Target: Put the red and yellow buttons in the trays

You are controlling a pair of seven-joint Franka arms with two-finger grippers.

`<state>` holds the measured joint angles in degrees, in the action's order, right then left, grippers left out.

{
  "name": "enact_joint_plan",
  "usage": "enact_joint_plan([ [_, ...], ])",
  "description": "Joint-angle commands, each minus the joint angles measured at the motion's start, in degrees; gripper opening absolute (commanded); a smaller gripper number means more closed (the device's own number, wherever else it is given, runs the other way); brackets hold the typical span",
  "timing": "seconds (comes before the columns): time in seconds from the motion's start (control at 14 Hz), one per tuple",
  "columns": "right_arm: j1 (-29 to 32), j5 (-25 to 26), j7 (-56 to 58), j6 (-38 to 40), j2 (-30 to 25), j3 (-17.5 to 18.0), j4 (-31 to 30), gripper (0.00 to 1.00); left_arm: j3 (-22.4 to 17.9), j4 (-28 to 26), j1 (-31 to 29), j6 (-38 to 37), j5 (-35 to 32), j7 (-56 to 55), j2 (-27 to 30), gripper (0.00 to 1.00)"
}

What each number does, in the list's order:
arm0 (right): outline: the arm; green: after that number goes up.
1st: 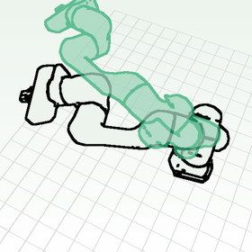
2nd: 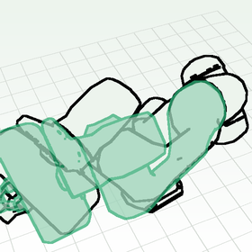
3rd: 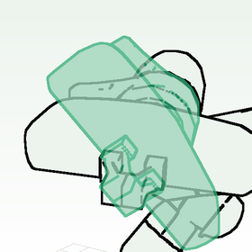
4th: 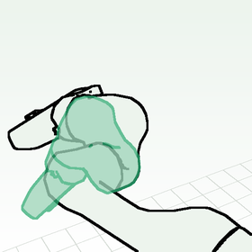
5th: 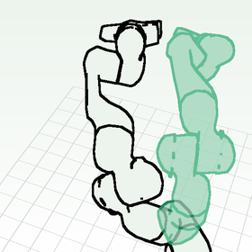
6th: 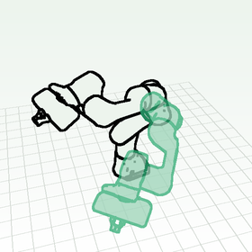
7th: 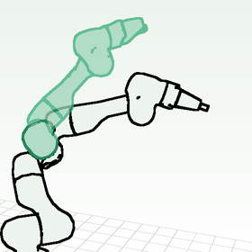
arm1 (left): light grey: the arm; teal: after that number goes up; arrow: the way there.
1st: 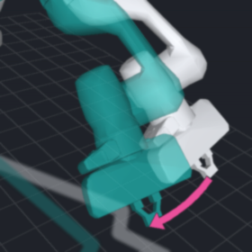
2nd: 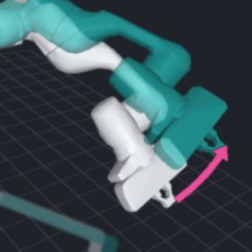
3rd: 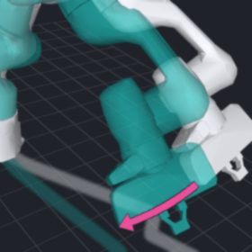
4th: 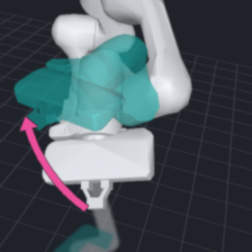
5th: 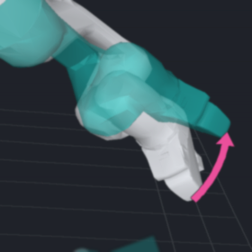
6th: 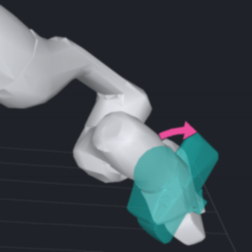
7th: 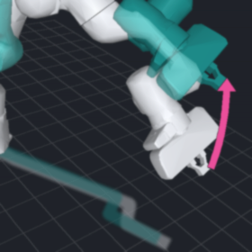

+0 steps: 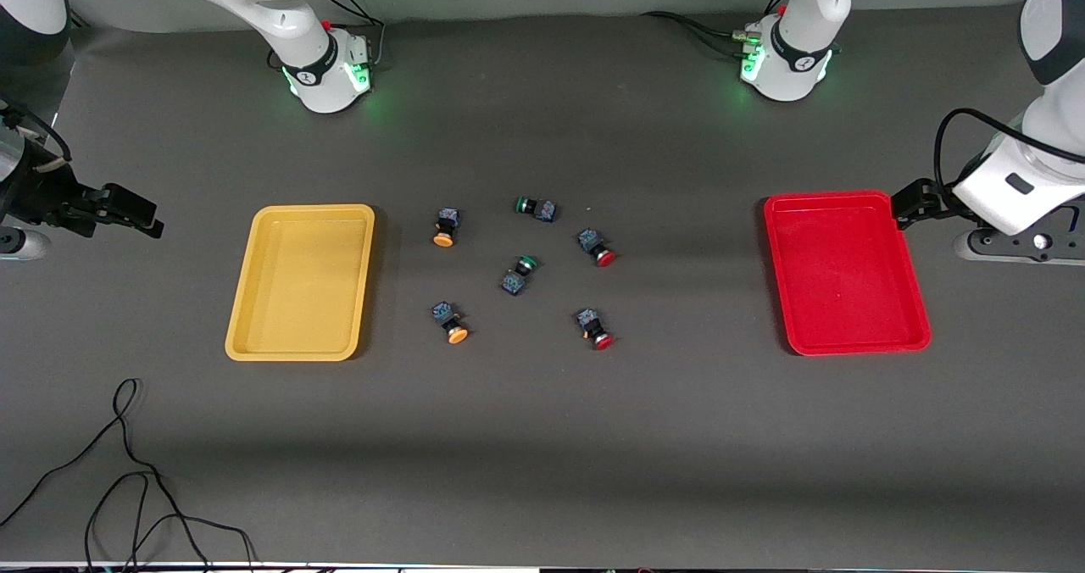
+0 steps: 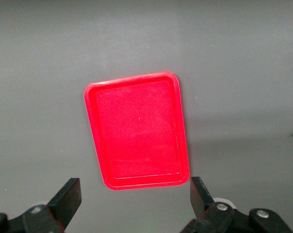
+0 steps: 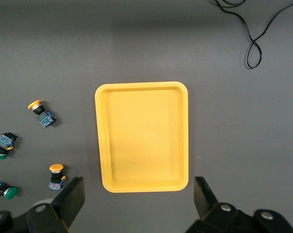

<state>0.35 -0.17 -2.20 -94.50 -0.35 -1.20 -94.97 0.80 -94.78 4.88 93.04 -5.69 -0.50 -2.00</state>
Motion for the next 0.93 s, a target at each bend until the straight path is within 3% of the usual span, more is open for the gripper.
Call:
enact_joint_plan([
  [0.0,-0.26,0.61,0.18,0.63,-0.88,-0.29,-0.04,1.00,-0.36,-1.02,0.48,-0.49,0.33,0.76,1.47,1.00],
  [0.43,-0.26,0.52,0.18,0.81,-0.53,-0.21,0.13,1.00,-0.36,-1.02,0.40,-0.93,0.33,0.76,1.47,1.00],
  [0.71,-2.18,-1.31,-1.92,-0.07,-1.14,-0.12,-3.20,1.00,-0.36,-1.11,0.66,-1.20,0.41,0.76,1.39,1.00],
  [0.86,-4.90,-2.91,-8.23,-2.43,-2.46,-0.03,-6.26,1.00,0.77,-0.85,1.10,-1.81,0.68,0.76,0.95,1.00],
])
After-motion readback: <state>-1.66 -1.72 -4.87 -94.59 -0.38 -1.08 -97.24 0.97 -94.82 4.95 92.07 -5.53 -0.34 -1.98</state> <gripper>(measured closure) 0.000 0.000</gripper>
